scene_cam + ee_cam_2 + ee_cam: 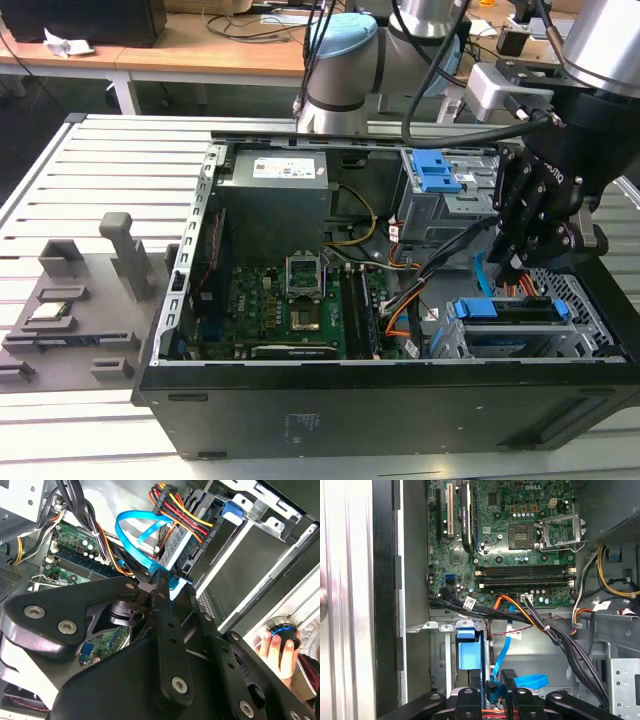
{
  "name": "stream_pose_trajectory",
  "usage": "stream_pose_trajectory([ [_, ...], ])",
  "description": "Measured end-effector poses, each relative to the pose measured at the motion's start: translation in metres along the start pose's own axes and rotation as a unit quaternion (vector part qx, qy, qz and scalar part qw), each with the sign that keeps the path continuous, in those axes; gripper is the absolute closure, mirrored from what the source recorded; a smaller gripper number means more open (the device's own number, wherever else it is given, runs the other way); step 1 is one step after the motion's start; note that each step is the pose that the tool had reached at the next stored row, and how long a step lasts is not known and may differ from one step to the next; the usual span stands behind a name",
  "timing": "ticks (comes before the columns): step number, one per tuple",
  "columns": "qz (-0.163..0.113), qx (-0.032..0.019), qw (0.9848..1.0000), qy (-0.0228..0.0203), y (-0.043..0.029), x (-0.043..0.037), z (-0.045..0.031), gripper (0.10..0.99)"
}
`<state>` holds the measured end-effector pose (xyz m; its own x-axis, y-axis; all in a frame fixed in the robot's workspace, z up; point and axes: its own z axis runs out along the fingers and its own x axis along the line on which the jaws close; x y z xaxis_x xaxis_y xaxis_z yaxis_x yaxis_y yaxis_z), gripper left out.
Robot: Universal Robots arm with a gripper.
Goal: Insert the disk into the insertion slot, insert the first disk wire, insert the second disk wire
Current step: 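Insert the second disk wire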
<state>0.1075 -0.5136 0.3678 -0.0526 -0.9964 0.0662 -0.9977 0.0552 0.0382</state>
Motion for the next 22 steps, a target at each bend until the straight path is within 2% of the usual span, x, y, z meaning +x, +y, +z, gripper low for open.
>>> stream_pose_trajectory([
  [1, 0.000, 0.0000, 1.0000, 0.0000, 0.0000, 0.0000, 0.0000, 0.800],
  [3, 0.000, 0.0000, 1.0000, 0.0000, 0.0000, 0.0000, 0.0000, 0.925],
  [7, 0.000, 0.0000, 1.0000, 0.0000, 0.0000, 0.0011, 0.0002, 0.925],
  [8, 0.000, 0.0000, 1.0000, 0.0003, -0.0002, 0.0048, 0.0014, 0.925],
  [10, 0.000, 0.0000, 1.0000, 0.0005, -0.0007, 0.0067, 0.0063, 0.925],
  [15, 0.000, 0.0002, 1.0000, 0.0030, -0.0035, 0.0075, 0.0126, 0.925],
  [22, 0.000, 0.0002, 1.0000, 0.0030, -0.0104, 0.0070, 0.0166, 0.925],
])
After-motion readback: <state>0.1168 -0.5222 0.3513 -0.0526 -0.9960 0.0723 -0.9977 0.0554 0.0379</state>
